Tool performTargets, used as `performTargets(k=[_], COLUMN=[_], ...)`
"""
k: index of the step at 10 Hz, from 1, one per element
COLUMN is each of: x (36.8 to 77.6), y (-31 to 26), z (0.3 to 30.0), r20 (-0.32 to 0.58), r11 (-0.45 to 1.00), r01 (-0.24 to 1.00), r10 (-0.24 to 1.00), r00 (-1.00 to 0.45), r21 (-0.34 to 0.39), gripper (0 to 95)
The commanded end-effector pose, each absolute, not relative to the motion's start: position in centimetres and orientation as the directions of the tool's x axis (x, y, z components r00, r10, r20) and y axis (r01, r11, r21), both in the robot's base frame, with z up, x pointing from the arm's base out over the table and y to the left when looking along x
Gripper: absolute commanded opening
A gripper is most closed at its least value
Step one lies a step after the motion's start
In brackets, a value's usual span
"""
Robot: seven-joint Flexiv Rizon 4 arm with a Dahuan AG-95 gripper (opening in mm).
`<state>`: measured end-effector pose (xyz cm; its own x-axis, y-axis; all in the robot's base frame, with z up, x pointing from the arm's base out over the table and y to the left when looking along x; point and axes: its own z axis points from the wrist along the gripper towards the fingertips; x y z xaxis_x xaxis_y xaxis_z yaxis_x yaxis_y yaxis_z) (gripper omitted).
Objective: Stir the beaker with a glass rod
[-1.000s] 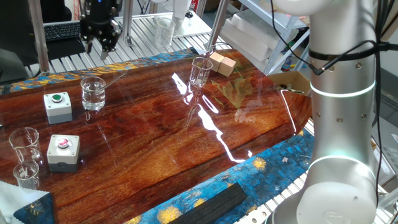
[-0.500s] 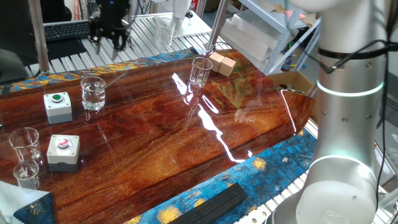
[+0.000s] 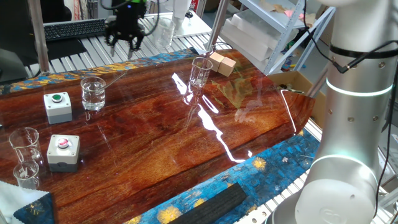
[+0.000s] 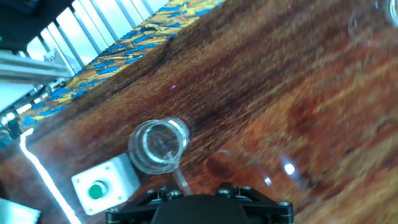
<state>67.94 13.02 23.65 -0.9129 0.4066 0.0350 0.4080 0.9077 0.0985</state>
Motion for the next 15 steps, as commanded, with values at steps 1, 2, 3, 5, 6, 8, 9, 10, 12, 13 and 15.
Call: performTargets(k=[1,2,3,5,6,8,9,10,12,13,15], x=[67.85,67.92,68.23,68.56,68.6,68.6,68.6,68.6,68.6,68.6,68.6], y=[12.02,11.96,11.73,11.53,11.55,11.55,11.55,11.55,11.55,11.55,11.55], z=[23.39,23.33,23.03,22.69,22.65,22.65,22.65,22.65,22.65,22.65,22.65], r20=[0.019,0.015,0.013,0.005,0.002,0.018,0.024,0.029,-0.006,-0.021,-0.008], r11=[0.929,0.935,0.948,0.965,0.966,0.965,0.962,0.958,0.966,0.968,0.963], r01=[0.356,0.34,0.303,0.248,0.244,0.25,0.263,0.281,0.257,0.252,0.268], r10=[0.356,0.34,0.303,0.248,0.245,0.249,0.262,0.28,0.257,0.252,0.269], r00=[-0.934,-0.94,-0.953,-0.969,-0.97,-0.968,-0.965,-0.959,-0.966,-0.967,-0.963], r21=[0.101,0.099,0.099,0.087,0.084,0.082,0.075,0.055,0.004,0.017,0.03], gripper=[38.0,38.0,38.0,19.0,0.0,0.0,0.0,0.0,0.0,0.0,0.0])
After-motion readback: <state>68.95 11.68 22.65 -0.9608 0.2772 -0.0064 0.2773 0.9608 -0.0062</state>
